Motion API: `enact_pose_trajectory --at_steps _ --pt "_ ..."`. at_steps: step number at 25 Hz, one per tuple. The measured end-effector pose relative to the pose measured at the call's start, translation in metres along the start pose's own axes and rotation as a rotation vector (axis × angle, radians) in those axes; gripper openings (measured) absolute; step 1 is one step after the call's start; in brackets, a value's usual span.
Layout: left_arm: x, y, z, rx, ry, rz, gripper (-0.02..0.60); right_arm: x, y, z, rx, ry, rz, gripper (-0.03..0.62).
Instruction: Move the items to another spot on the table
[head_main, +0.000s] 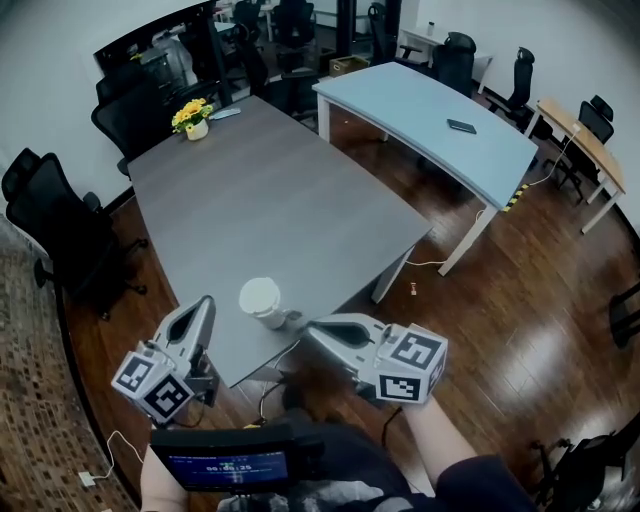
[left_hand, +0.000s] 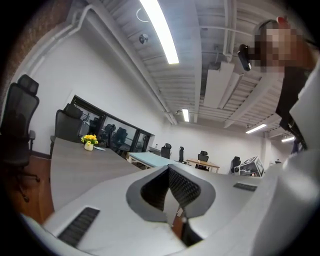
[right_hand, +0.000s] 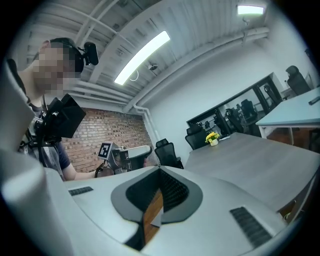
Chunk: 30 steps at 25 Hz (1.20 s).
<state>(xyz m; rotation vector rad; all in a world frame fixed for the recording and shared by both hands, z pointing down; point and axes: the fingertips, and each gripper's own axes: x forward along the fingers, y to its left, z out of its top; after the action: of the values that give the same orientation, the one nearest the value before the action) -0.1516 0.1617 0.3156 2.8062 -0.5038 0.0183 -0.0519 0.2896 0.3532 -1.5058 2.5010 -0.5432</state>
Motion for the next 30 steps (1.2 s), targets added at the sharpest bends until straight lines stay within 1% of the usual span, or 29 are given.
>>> enact_pose_trajectory --at_steps 3,5,7,10,15,18,19,23,24,26,28,30 --pt "0.001 -0.032 -0.008 0.059 0.028 -0.001 0.02 -0.022 0.005 -0.004 0.012 -0.009 0.015 -0.017" --pt "-0.004 -0.048 -0.007 0.076 0.011 -0.002 0.021 -0.032 0.01 -0.005 0.022 -0.022 0.028 -0.017" --pt "-0.014 -0.054 -0.003 0.084 -0.008 0.031 0.023 -0.04 0.016 -0.005 0.029 -0.036 0.051 -0.017" --pt "-0.031 -0.051 -0.002 0.107 -0.014 0.119 0.023 -0.042 0.022 -0.007 0.04 -0.048 0.09 -0.017" --pt "-0.082 -0.027 -0.008 0.066 0.011 0.289 0.023 -0.025 0.04 -0.02 0.097 -0.031 0.171 -0.017" --pt "-0.11 -0.017 -0.005 0.053 0.003 0.37 0.023 -0.011 0.05 -0.025 0.113 -0.008 0.228 -0.017" --pt "-0.12 -0.012 -0.003 0.038 -0.011 0.39 0.023 -0.004 0.055 -0.027 0.113 0.0 0.249 -0.017" --pt "-0.171 0.013 -0.005 -0.072 -0.098 0.457 0.023 0.027 0.082 -0.039 0.116 0.037 0.332 -0.017" --pt "-0.182 0.018 -0.008 -0.08 -0.105 0.481 0.023 0.034 0.087 -0.041 0.114 0.048 0.347 -0.017" --pt "-0.203 0.027 -0.008 -0.07 -0.111 0.514 0.023 0.05 0.098 -0.041 0.095 0.071 0.375 -0.017" --pt "-0.227 0.038 -0.007 -0.073 -0.133 0.524 0.023 0.07 0.113 -0.041 0.061 0.095 0.399 -0.017" --pt "-0.257 0.056 -0.008 -0.101 -0.163 0.526 0.023 0.096 0.133 -0.046 0.043 0.114 0.418 -0.017"
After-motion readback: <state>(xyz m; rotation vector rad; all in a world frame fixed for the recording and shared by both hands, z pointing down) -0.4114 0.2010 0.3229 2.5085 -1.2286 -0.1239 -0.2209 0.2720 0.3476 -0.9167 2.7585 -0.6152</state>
